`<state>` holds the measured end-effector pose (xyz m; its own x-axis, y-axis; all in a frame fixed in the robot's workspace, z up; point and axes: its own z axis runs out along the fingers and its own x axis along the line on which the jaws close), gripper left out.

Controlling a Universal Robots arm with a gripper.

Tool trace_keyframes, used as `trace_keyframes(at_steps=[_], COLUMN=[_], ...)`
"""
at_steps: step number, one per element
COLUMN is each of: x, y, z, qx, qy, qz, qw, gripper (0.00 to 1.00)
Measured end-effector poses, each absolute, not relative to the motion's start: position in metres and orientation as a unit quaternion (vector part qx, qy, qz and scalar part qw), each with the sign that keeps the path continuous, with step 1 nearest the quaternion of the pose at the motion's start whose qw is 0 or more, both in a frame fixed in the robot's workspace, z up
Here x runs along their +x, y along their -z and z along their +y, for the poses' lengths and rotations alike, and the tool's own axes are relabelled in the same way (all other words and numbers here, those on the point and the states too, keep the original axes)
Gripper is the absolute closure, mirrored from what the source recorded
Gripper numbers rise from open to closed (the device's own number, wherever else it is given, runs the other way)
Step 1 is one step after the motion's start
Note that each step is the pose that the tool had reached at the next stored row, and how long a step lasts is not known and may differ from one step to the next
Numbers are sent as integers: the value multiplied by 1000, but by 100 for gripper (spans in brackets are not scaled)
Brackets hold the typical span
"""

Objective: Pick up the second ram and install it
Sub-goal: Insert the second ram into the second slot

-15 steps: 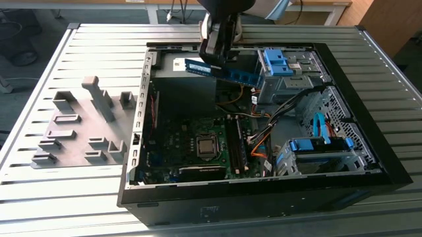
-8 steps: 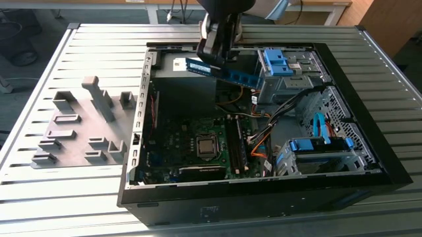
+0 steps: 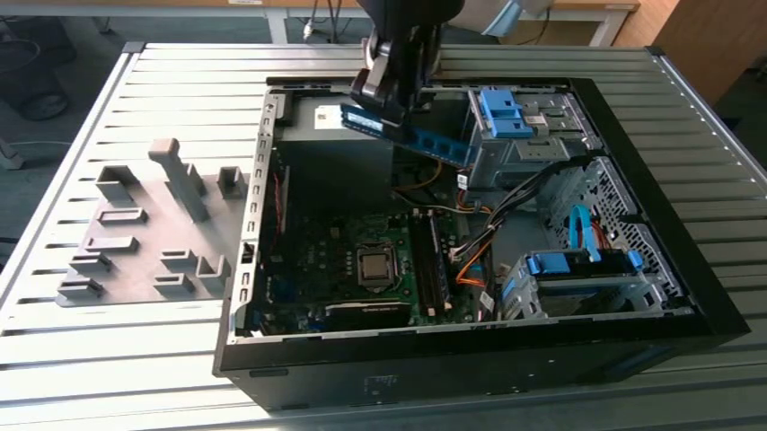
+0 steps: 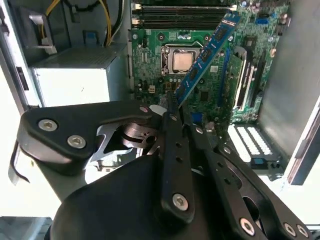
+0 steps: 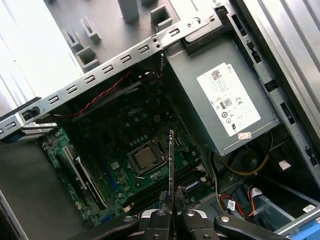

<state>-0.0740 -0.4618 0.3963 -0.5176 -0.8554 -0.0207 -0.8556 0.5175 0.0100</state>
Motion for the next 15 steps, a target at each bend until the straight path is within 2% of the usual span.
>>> trace_keyframes(at_steps=[15], x=[-74], y=[-394], z=[-462], qx=[-379], qy=[-9], qz=[925], qw=[8], gripper=[86])
